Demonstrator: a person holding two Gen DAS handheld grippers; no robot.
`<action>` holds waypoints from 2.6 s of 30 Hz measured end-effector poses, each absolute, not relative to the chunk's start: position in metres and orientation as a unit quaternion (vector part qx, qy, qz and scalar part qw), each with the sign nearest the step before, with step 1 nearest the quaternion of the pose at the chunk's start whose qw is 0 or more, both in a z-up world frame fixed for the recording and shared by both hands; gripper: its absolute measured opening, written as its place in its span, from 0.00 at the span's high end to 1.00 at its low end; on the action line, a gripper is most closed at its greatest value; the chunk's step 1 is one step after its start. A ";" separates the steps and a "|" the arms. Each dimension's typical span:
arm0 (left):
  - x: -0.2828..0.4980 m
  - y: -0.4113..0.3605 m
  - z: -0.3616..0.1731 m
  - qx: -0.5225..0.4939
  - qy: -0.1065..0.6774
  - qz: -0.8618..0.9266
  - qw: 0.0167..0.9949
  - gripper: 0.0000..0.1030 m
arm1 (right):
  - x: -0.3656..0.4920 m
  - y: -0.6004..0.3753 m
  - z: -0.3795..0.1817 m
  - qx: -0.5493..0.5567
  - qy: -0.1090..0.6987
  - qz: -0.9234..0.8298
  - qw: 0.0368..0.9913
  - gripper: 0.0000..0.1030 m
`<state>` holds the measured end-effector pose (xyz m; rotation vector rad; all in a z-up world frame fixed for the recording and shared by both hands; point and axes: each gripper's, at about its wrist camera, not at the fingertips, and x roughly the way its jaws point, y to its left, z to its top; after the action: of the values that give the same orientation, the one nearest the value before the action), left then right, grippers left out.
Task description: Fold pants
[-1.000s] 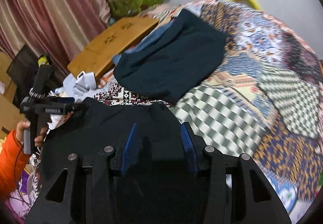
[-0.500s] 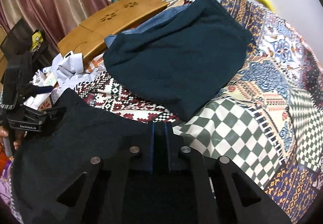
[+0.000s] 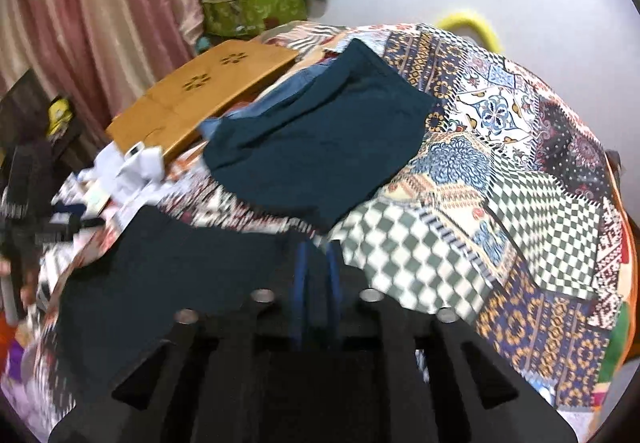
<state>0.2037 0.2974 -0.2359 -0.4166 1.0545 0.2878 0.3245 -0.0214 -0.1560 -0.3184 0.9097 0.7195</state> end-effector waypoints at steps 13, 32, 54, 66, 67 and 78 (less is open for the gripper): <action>0.136 0.254 -0.248 -0.322 0.529 0.044 0.784 0.18 | 0.208 -0.078 -0.170 -0.160 0.427 0.353 0.817 0.54; 0.132 0.224 -0.233 -0.236 0.480 0.082 0.841 0.87 | 0.182 -0.116 -0.192 -0.089 0.452 0.334 0.822 0.45; 0.161 0.194 -0.187 -0.105 0.465 0.096 0.874 0.14 | 0.241 -0.149 -0.210 -0.019 0.503 0.240 0.830 0.32; 0.234 0.048 -0.212 -0.017 0.516 -0.047 0.855 0.13 | 0.189 -0.273 -0.210 0.024 0.535 0.137 0.834 0.25; 0.237 0.040 -0.211 -0.006 0.516 -0.056 0.855 0.11 | 0.181 -0.281 -0.204 0.035 0.526 0.133 0.839 0.25; 0.259 -0.044 -0.215 0.079 0.523 -0.116 0.841 0.06 | 0.107 -0.356 -0.192 0.200 0.477 0.069 0.853 0.25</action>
<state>0.2592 -0.0444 -0.2149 0.1661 1.1050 -0.2447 0.1066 -0.3564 -0.1920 0.4213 1.0042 0.1458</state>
